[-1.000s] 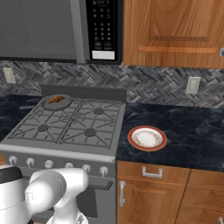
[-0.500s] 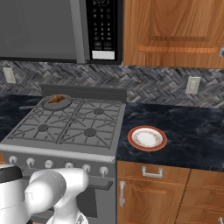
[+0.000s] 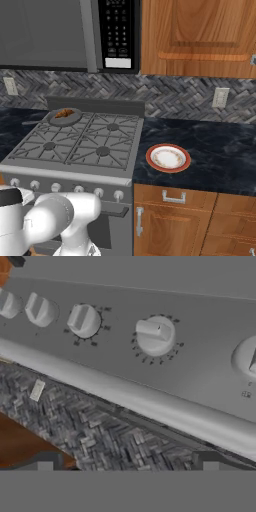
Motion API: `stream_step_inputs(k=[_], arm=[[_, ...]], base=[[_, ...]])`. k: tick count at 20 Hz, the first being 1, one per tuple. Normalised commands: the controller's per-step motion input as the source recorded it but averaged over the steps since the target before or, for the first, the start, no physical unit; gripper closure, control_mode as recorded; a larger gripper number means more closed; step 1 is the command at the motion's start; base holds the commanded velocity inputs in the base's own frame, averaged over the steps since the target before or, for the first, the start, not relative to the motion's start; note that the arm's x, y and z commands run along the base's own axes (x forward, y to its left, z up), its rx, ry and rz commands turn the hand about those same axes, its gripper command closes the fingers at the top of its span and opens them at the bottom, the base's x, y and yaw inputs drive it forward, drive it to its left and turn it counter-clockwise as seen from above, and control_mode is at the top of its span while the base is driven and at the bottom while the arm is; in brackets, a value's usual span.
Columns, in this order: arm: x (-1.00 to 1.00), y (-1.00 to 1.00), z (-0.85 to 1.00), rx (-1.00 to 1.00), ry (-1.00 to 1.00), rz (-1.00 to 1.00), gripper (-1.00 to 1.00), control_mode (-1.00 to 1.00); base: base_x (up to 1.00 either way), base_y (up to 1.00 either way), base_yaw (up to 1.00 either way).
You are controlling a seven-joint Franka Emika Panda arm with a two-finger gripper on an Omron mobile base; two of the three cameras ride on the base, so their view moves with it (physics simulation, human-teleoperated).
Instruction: Pick the croissant and place it on the pan. Then turn on the stove to warm the croissant.
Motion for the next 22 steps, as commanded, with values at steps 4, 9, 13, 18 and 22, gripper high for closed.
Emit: stream_step_inputs(k=[4, 9, 13, 18, 22], arm=[[0.25, 0.09, -0.2, -0.04, 0.0, 0.0, -1.0, -1.0], [0.08, 0.22, -0.18, -0.04, 0.0, 0.0, -1.0, -1.0], [0.0, 0.24, -0.19, -0.01, 0.0, 0.0, -1.0, -1.0], [0.0, 0.14, -0.12, 0.0, 0.0, 0.0, -1.0, -1.0], [0.12, 0.0, -0.1, 0.0, 0.0, 0.0, -1.0, -1.0]], base=[[0.0, 0.0, 0.0], [0.0, 0.0, 0.0], [0.0, 0.0, 0.0], [0.0, 0.0, 0.0], [0.0, 0.0, 0.0]])
